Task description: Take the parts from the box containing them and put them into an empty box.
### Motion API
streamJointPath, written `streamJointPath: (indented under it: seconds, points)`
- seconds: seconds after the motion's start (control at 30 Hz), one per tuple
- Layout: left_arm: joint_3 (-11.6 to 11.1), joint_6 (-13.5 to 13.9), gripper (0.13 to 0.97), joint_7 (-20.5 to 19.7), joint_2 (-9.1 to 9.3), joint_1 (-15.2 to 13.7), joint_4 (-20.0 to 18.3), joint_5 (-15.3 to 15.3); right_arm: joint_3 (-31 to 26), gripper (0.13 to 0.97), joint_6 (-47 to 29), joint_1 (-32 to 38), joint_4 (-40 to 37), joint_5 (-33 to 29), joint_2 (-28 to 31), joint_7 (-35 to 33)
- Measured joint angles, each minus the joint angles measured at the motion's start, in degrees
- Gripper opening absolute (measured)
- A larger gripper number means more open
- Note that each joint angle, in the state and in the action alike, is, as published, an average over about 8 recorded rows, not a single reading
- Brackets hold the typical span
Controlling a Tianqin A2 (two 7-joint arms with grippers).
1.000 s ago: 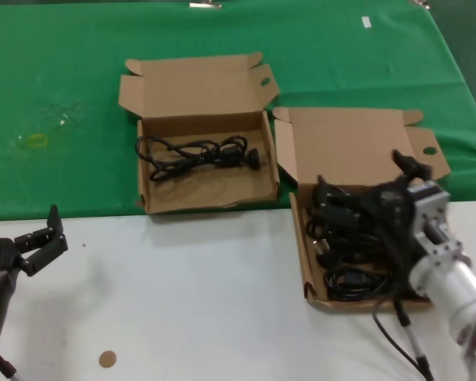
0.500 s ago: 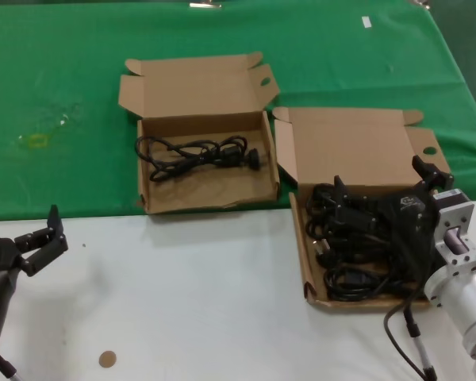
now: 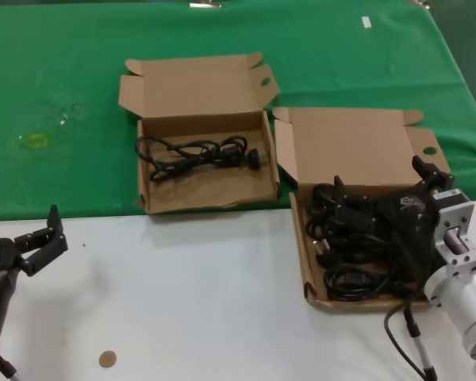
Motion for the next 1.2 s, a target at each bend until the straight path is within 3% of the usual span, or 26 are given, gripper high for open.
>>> streamJointPath:
  seconds: [1.2]
  points:
    - [0.0, 0.0, 0.966, 0.0, 0.0, 0.0, 0.0, 0.0, 0.0, 0.966, 0.0, 0.0, 0.0, 0.0, 0.0, 0.0]
